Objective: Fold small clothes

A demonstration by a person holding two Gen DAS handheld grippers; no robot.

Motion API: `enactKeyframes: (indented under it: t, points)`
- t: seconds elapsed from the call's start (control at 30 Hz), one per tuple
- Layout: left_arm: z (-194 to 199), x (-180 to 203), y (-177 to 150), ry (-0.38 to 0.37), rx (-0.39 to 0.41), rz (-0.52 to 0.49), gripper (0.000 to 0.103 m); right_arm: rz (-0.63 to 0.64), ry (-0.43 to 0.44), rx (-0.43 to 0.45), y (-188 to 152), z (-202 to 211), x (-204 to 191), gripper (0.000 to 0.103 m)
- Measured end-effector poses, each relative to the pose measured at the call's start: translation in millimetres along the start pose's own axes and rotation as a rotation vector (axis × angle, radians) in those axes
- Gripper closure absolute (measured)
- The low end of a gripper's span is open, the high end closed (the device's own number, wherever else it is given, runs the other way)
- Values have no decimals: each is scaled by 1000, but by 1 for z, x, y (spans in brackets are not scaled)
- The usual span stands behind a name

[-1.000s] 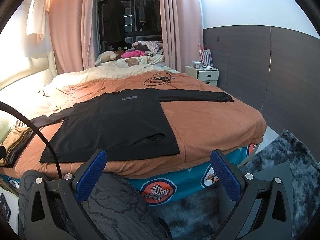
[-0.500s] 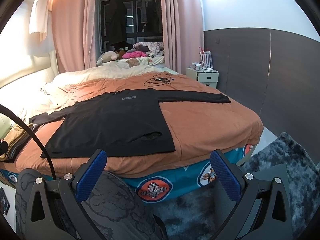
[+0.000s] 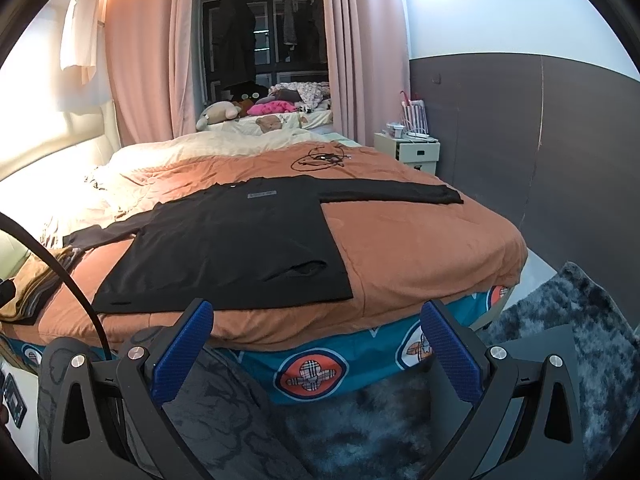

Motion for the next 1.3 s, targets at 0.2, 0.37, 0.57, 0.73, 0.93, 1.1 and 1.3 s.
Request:
enactKeyframes:
  t: [0.2,0.37,0.57,0.73,0.93,1.1,1.3]
  points:
    - [-11,-27,7,14,0,40,0,42,38,-6,4,-20,-14,0]
    - [-31,-46,15,32,-9,55,0,57,65,-28,11,-51,-23,0]
    - [-64,-74,26,53,-26,64,0,89,127,-63,28,-96,-40,0]
    - [-94,-105,34,68,-48,110,0,122,161,-99,47,-134,-54,0]
    - [-122,-141,43,96,-85,163,0,179,168,-131,70,-169,-81,0]
    - [-139,-170,47,122,-105,201,0,230,219,-132,86,-186,-108,0]
    - [-160,-198,59,152,-96,220,0,247,291,-151,98,-214,-121,0]
Point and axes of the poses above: each gripper's, at about its wrist camera, not at the fingertips, and z roughly against the way its jaws point, x to its right, y to its top, the point moved 9 cm from there along -z, roughly the way its jaws point, and after that the axes turned 4 degrees about -y, right-handed, at the moved point
